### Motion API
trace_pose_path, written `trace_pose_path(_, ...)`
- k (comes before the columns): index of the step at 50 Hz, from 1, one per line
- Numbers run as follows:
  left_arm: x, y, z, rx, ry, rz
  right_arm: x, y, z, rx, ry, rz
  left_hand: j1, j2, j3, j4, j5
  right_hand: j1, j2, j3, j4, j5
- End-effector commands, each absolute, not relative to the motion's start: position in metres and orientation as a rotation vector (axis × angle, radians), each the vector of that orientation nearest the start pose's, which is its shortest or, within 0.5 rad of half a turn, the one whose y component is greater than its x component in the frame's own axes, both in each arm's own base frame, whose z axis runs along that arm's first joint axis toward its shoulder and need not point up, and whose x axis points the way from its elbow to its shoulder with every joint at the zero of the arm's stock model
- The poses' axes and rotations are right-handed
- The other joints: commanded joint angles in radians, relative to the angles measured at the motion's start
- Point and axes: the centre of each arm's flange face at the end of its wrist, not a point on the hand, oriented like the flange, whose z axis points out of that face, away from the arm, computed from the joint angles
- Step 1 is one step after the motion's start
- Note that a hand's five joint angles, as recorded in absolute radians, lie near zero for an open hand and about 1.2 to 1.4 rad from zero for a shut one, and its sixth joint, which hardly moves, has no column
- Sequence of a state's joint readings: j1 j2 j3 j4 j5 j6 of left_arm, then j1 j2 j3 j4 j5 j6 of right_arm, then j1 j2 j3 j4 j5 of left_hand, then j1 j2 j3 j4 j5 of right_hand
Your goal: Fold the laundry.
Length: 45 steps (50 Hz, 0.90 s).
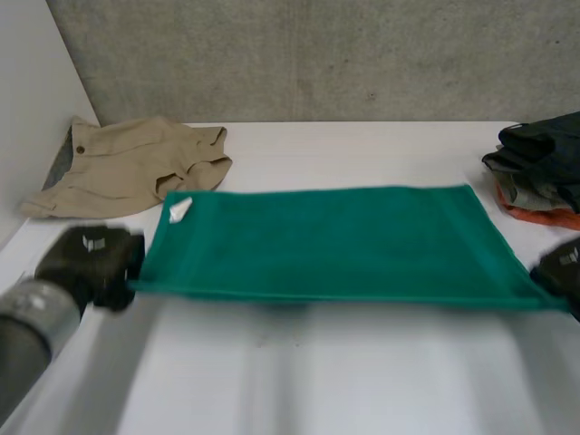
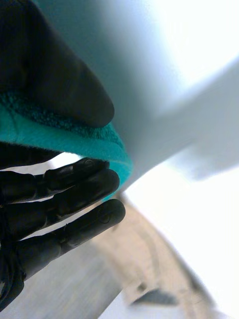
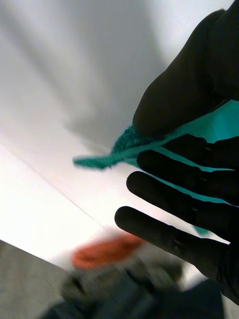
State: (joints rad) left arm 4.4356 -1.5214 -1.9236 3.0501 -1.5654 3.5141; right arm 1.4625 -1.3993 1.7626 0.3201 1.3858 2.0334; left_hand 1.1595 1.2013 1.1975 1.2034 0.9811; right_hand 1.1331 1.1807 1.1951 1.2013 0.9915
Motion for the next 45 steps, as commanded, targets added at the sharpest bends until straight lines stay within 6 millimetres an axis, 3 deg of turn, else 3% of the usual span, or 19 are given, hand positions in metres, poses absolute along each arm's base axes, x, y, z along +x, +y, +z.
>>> trace_pose_path(1,-0.184,-0.148,0.194,1.162,2.487,-1.375,0.098,-0.247,0.191,-1.849,2.774,-1.098,0.237,0.195,0.199,0.193,0.241,0.263,0.216,0.201,0.195,0.230)
trace_pose_path(6,-0.189,-0.166,0.195,1.144,2.423,-1.481,0.106,-0.272,0.194,-1.755,2.735,-1.432,0.237,0.195,0.199,0.193,0.241,0.263,0.216,0.201,0.195,0.230)
trace_pose_path(14,-0.217,-0.221,0.180,1.056,2.392,-1.658,0.143,-0.318,0.165,-1.647,2.611,-1.662,0.237,0.195,0.199,0.193,0.241,0.263,0.216,0.201,0.195,0.230)
trace_pose_path(19,-0.220,-0.254,0.165,0.903,2.398,-1.653,0.158,-0.341,0.164,-1.673,2.552,-1.853,0.237,0.195,0.199,0.193,0.241,0.263,0.216,0.201,0.195,0.230)
trace_pose_path(31,-0.236,-0.296,0.152,0.796,2.289,-1.809,0.191,-0.395,0.142,-1.683,2.325,-2.214,0.237,0.195,0.199,0.193,0.241,0.263,0.216,0.201,0.195,0.230)
trace_pose_path(39,-0.252,-0.316,0.144,0.738,2.238,-1.818,0.200,-0.417,0.130,-1.649,2.299,-2.291,0.237,0.195,0.199,0.193,0.241,0.258,0.211,0.196,0.190,0.225)
trace_pose_path(40,-0.253,-0.318,0.144,0.732,2.233,-1.821,0.202,-0.418,0.129,-1.644,2.290,-2.303,0.237,0.195,0.199,0.193,0.241,0.008,-0.039,-0.054,-0.060,-0.025)
trace_pose_path(43,-0.262,-0.319,0.145,0.754,2.215,-1.837,0.208,-0.418,0.131,-1.594,2.281,-2.352,-0.878,-0.920,-0.916,-0.922,-0.874,-0.959,-1.006,-1.021,-1.027,-0.992)
trace_pose_path(45,-0.267,-0.316,0.147,0.762,2.214,-1.846,0.209,-0.415,0.133,-1.548,2.290,-2.358,-0.961,-1.003,-0.999,-1.005,-0.957,-0.959,-1.006,-1.021,-1.027,-0.992)
